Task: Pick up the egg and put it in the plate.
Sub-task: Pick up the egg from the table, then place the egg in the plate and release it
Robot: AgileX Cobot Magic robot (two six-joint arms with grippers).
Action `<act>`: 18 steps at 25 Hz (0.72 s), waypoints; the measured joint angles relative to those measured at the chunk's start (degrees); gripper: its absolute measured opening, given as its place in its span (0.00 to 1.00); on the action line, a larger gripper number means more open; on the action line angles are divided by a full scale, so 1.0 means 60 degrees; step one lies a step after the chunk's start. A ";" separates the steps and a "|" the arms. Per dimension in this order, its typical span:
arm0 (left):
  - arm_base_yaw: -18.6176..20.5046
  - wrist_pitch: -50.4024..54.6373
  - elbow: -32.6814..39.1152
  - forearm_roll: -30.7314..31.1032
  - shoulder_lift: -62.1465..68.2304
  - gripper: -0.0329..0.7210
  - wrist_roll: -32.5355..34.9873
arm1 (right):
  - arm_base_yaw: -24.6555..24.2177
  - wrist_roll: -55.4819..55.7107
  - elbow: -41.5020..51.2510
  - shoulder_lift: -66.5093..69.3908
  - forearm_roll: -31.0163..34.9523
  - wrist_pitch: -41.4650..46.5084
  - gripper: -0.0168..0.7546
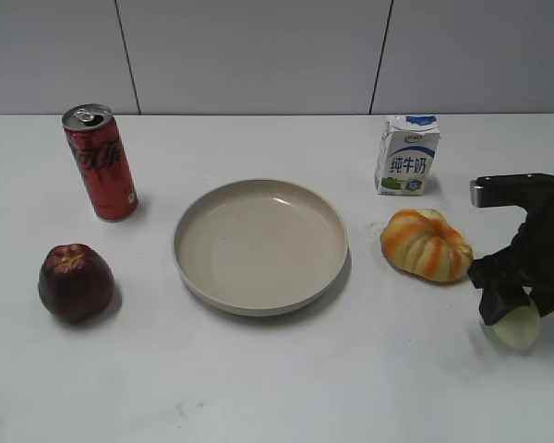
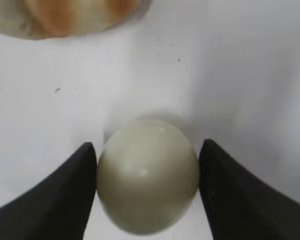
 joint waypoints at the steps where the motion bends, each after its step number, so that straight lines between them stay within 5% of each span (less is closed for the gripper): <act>1: 0.0000 0.0000 0.0000 0.0000 0.0000 0.35 0.0000 | 0.0000 0.0000 -0.0047 0.0000 0.0066 0.0072 0.60; 8: 0.0000 0.0000 0.0000 0.0000 0.0000 0.35 0.0000 | 0.0224 0.0000 -0.0986 0.0008 0.0117 0.0766 0.60; 18: 0.0000 0.0000 0.0000 0.0000 0.0000 0.35 0.0000 | 0.3239 -0.0050 -0.5507 0.0801 -0.0437 0.1978 0.60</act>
